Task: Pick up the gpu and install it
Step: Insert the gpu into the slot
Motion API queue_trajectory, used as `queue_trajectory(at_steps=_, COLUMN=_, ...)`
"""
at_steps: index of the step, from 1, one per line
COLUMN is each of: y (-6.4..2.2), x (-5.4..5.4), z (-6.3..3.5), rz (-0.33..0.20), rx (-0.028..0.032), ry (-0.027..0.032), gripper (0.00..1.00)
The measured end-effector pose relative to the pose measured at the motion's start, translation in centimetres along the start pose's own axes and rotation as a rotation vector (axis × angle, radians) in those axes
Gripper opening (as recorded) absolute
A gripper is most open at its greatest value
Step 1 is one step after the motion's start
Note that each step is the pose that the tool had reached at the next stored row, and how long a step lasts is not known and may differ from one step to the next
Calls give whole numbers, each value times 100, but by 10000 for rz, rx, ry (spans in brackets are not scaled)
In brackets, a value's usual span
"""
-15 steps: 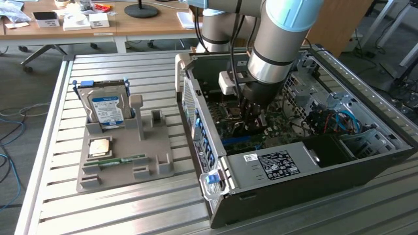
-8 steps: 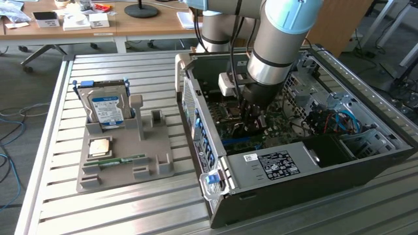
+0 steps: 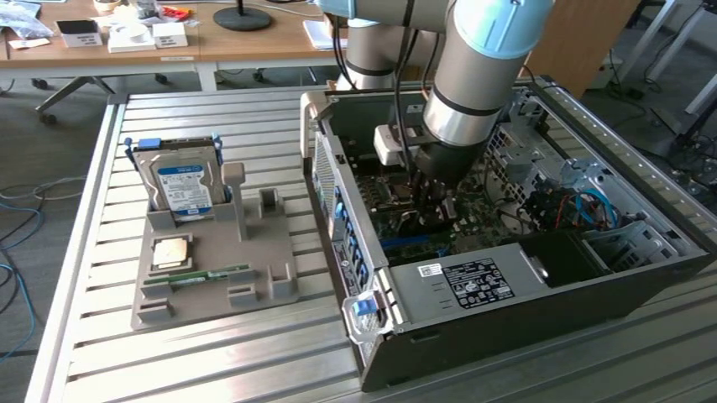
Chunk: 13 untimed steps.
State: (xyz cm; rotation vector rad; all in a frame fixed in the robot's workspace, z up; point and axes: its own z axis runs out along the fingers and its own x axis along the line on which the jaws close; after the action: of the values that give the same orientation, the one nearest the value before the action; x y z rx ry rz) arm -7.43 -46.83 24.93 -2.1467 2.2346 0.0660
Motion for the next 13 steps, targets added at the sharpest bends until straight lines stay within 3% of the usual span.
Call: queue_trajectory(at_steps=13, y=9, x=-6, z=36, rz=-1, rx=0, ry=10, gripper=27)
